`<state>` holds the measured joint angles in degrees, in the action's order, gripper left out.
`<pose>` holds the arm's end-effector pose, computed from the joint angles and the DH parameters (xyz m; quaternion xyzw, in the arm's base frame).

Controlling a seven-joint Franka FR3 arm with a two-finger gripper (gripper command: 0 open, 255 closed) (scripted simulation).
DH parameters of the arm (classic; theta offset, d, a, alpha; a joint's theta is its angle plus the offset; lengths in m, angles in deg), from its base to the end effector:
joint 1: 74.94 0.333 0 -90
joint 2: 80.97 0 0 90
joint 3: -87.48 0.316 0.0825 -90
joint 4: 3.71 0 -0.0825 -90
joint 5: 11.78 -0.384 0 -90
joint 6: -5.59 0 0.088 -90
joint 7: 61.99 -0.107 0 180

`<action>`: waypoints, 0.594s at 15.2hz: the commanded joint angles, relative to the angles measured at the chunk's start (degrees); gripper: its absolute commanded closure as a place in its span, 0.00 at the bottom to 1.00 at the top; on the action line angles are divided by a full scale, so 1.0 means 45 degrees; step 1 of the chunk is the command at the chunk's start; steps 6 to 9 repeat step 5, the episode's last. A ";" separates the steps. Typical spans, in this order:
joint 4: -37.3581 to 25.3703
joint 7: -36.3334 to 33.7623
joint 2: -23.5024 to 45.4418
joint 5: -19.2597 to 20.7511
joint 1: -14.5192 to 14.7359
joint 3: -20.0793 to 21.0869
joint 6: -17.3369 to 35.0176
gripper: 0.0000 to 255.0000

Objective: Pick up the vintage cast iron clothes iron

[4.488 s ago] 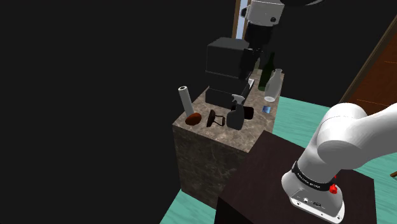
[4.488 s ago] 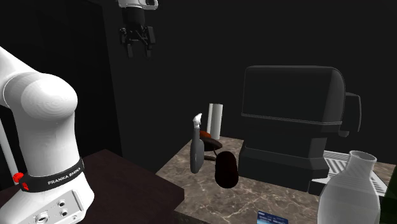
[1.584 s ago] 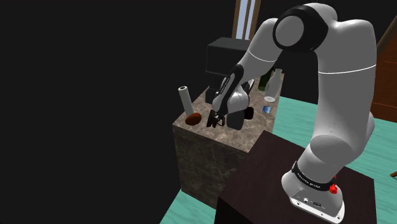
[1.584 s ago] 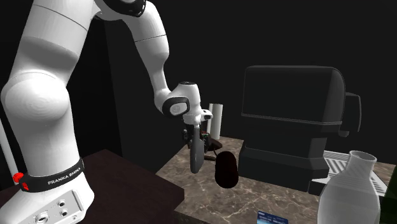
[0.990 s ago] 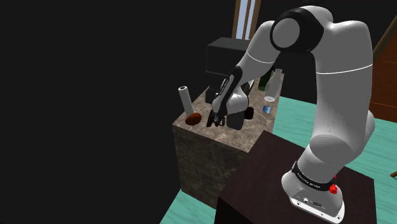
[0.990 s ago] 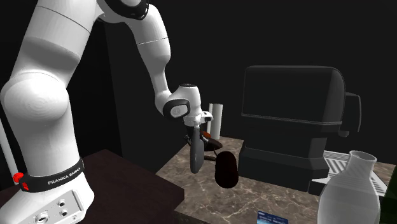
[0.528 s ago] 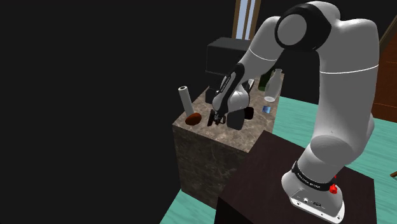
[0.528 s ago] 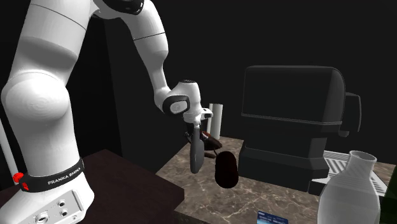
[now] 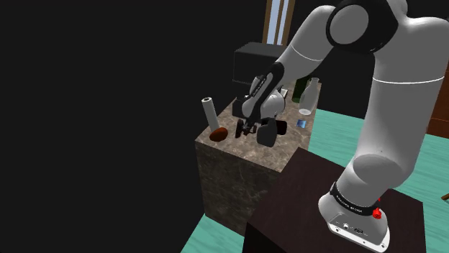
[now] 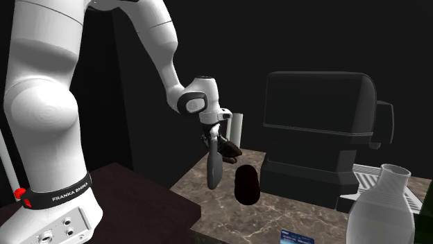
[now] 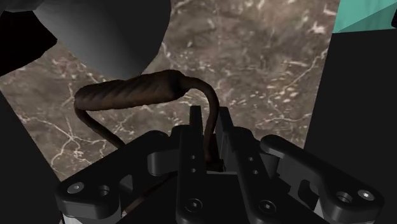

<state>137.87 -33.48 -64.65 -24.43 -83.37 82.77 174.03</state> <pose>0.4772 -0.1275 0.1995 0.9950 0.0306 0.0942 0.0137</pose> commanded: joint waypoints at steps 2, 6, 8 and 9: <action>0.0046 -0.0253 -0.0575 0.0320 0.0202 -0.0290 -0.0532 1.00; 0.0069 -0.0359 -0.0785 0.0450 0.0261 -0.0375 -0.0718 1.00; 0.0069 -0.0359 -0.0785 0.0450 0.0261 -0.0375 -0.0718 1.00; 0.0069 -0.0359 -0.0785 0.0450 0.0261 -0.0375 -0.0718 1.00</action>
